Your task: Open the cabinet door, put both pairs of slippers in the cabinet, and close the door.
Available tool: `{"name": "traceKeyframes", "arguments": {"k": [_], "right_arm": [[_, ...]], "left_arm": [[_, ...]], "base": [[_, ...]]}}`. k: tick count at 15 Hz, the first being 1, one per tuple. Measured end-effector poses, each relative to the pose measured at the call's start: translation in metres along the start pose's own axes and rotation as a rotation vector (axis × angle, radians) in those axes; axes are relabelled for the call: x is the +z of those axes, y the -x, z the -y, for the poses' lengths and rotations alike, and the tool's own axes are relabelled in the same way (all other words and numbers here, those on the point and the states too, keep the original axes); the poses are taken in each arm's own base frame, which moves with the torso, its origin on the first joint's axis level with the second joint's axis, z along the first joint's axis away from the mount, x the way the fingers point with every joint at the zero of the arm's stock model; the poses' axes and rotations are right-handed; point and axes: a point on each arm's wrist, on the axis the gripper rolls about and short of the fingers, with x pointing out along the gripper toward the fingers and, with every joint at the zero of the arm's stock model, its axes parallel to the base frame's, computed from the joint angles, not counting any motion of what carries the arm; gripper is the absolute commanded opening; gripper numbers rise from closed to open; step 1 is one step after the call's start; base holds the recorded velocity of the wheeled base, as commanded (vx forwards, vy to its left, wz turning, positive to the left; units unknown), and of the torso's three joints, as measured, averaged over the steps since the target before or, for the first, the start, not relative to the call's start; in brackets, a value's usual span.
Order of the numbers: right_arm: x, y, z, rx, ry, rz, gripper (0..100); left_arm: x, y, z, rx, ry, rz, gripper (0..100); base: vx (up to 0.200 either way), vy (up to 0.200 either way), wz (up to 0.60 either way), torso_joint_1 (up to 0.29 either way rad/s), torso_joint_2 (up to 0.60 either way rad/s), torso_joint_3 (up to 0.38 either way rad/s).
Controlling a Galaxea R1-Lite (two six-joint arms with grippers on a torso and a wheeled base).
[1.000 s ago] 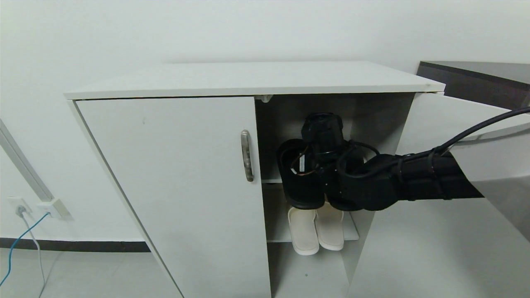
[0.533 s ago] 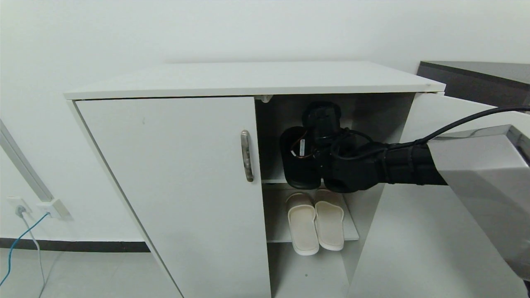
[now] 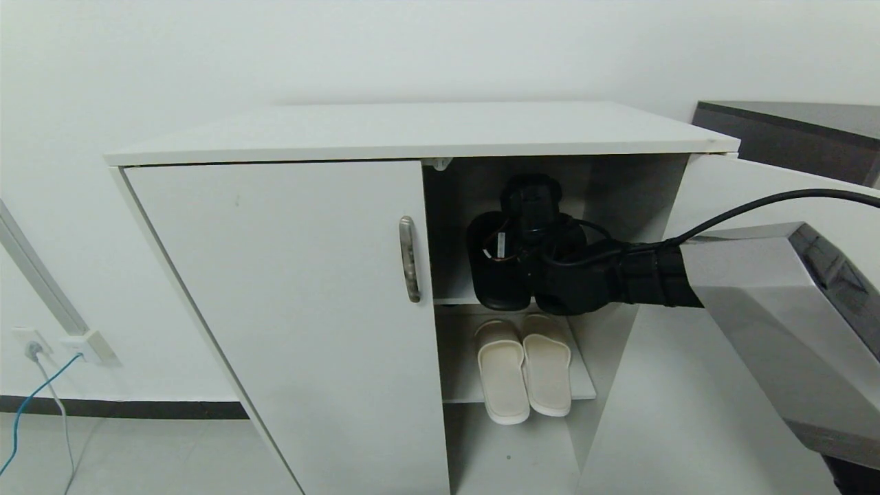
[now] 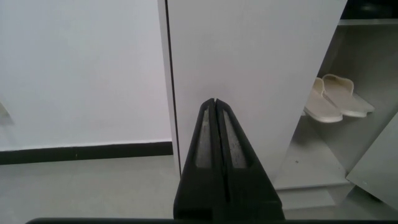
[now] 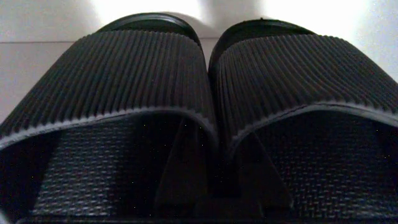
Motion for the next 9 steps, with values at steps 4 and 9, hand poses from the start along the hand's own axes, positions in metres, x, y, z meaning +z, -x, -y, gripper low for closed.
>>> {"name": "traceKeyframes", "arguments": {"k": [4, 9], "right_arm": [[-0.005, -0.001, 0.000, -0.001, 0.008, -0.010, 100], [-0.011, 0.013, 0.003, 0.005, 0.033, -0.047, 100]], "left_arm": [[0.000, 0.000, 0.000, 0.001, 0.000, 0.000, 0], [0.000, 0.000, 0.000, -0.001, 0.000, 0.000, 0]], "base": [[0.000, 0.000, 0.00, 0.000, 0.00, 0.000], [0.000, 0.000, 0.00, 0.000, 0.00, 0.000]]}}
